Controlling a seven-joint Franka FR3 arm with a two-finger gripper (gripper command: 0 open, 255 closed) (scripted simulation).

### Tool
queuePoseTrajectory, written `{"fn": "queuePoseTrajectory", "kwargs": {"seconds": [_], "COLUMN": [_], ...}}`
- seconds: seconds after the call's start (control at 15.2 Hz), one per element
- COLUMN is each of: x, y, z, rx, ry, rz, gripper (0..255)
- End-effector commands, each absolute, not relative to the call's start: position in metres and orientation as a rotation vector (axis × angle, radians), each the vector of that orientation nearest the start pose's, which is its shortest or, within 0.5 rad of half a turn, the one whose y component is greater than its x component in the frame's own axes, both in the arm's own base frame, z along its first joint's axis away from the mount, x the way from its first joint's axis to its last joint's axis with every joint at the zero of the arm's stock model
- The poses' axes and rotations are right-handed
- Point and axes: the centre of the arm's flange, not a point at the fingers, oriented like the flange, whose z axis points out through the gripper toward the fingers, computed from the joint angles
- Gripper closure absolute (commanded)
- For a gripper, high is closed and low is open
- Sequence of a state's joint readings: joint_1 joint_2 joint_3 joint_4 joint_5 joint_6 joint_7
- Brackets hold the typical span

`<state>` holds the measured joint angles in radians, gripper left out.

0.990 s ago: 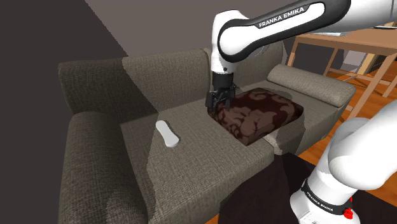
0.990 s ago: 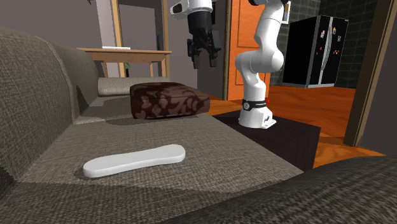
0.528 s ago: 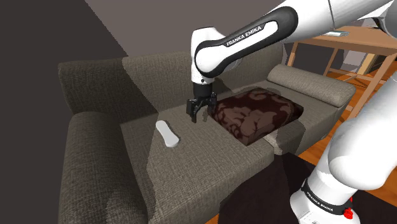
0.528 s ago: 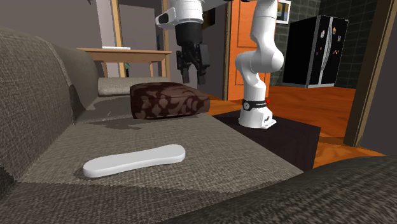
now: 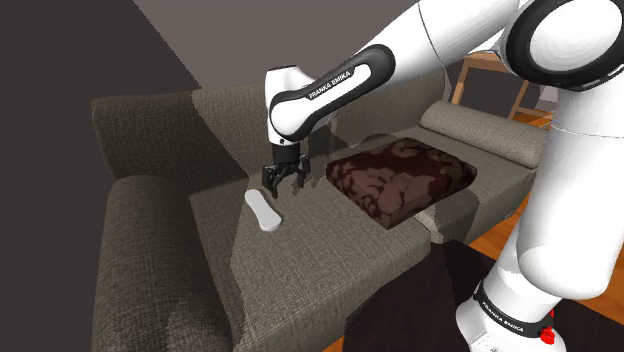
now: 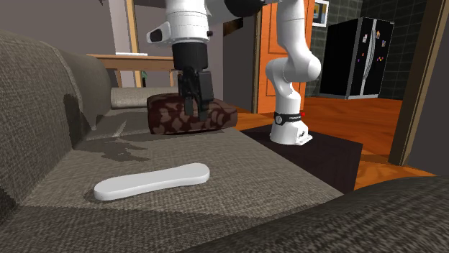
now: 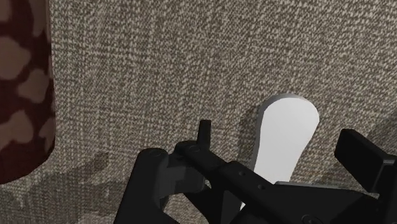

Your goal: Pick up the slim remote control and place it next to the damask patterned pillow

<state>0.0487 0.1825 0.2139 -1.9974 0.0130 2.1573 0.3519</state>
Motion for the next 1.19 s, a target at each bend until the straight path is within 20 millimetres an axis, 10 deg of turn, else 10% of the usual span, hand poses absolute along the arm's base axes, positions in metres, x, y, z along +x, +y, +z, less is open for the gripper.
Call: {"fn": "queuePoseTrajectory", "kwargs": {"seconds": [0.0,0.53,1.12], "x": [0.587,0.673,0.673], "y": [0.156,0.185,0.186], "z": [0.355,0.305,0.265], "rx": [-3.101,-3.118,-3.118], "ry": [0.172,0.237,0.237], "rz": [0.039,-0.004,-0.004], "gripper": [0,0,0]}}
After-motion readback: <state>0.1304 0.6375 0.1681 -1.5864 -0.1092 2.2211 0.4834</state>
